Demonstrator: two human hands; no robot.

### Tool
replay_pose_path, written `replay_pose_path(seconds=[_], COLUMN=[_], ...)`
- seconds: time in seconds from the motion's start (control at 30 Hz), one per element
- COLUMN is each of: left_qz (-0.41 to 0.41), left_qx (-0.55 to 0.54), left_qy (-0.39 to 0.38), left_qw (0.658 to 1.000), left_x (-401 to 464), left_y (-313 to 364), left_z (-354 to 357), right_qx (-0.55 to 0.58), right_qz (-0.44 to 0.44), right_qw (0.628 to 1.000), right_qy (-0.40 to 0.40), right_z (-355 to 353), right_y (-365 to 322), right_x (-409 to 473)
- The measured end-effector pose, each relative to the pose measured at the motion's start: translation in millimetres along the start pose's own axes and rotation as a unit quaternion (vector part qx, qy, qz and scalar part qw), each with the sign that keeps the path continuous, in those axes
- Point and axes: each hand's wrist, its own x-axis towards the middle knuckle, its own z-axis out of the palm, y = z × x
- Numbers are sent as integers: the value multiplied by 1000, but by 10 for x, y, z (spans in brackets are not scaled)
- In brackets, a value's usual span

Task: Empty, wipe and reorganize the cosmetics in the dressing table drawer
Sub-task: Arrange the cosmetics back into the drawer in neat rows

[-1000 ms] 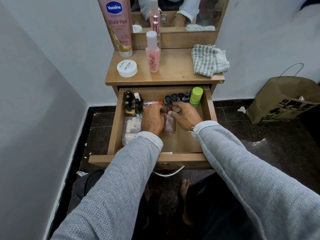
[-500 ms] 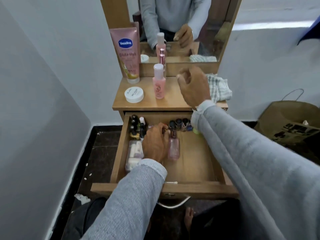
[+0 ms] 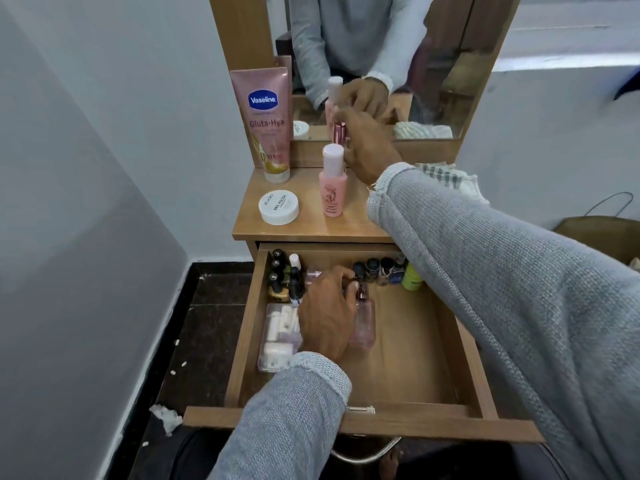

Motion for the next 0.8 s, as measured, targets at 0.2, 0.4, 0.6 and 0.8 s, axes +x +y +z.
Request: replay_pose_path(seconds=[0.2,0.4,0.6,0.8], left_qz=[4,12,17,40], left_qx=[-1,-10,-26,-41], left_qy=[-7,-5,4,12], left_qw=[1000,1000,1000,998], left_x=[8,12,19,-17], left_y=[-13,-33,-61,-30], left_z=[2,18,21,16], right_qx=[31,110,152,262], right_qz=[-6,-10,14,58], right_qw=[999,993,987,962], right_qy=[22,52,52,58], right_z=[113,4,-305,-715], right_y=[35,127,219,162], right_x=[-38,-127,-403,-1085])
